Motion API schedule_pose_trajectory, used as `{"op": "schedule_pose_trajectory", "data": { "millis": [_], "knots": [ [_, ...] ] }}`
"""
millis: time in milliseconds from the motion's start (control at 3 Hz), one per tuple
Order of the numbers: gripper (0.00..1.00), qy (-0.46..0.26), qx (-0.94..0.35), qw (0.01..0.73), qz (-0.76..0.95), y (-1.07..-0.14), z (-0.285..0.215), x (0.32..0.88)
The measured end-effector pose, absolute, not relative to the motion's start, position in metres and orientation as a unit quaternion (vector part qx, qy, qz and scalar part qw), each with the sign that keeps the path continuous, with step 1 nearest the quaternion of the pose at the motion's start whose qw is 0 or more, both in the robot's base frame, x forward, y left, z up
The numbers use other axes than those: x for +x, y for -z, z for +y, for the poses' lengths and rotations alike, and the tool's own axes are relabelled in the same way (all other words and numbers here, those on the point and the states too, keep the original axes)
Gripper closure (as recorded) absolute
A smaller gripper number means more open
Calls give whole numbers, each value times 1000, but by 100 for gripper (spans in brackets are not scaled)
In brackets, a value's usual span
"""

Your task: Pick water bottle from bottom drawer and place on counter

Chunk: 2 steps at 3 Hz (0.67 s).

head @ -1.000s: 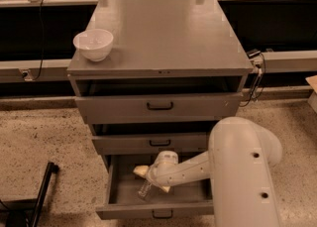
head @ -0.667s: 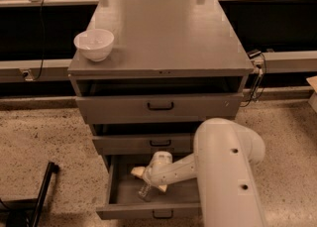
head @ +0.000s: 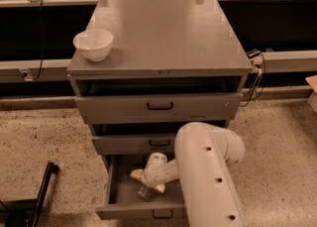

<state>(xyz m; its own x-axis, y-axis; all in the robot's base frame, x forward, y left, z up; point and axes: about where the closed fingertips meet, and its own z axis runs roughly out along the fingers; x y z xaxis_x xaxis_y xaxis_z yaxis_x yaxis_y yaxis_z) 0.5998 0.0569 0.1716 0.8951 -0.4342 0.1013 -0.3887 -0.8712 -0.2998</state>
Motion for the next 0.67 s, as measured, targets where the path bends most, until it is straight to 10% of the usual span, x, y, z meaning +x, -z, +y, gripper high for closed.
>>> {"op": "schedule_pose_trajectory", "data": {
  "millis": [667],
  "knots": [
    [0,65,-966,116,221,-137,59,608]
  ]
}}
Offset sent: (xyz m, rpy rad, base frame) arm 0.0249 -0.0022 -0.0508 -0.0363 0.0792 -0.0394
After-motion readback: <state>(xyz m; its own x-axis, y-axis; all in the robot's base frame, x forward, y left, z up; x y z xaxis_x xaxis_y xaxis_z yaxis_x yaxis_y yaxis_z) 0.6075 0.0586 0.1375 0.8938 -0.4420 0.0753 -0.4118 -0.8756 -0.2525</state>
